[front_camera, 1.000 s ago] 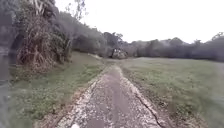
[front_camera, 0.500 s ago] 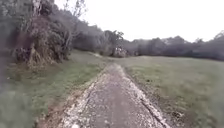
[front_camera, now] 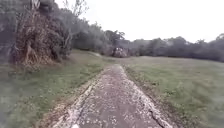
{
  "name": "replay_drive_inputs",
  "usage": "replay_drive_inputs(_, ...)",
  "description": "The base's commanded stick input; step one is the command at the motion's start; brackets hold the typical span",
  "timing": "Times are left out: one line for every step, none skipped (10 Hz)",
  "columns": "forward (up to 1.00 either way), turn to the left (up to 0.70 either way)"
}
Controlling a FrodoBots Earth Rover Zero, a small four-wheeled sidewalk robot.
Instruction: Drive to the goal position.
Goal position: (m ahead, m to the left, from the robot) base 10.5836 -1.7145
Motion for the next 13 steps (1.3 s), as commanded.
replay_drive_inputs(0.70, 0.00)
replay_drive_inputs(0.70, 0.00)
replay_drive_inputs(0.70, 0.00)
replay_drive_inputs(0.70, -0.09)
replay_drive_inputs(0.70, -0.24)
replay_drive_inputs(0.70, -0.35)
replay_drive_inputs(0.70, -0.35)
replay_drive_inputs(0.70, 0.00)
replay_drive_inputs(0.70, 0.00)
replay_drive_inputs(0.70, 0.00)
replay_drive_inputs(0.70, 0.00)
replay_drive_inputs(0.70, 0.00)
replay_drive_inputs(0.70, -0.29)
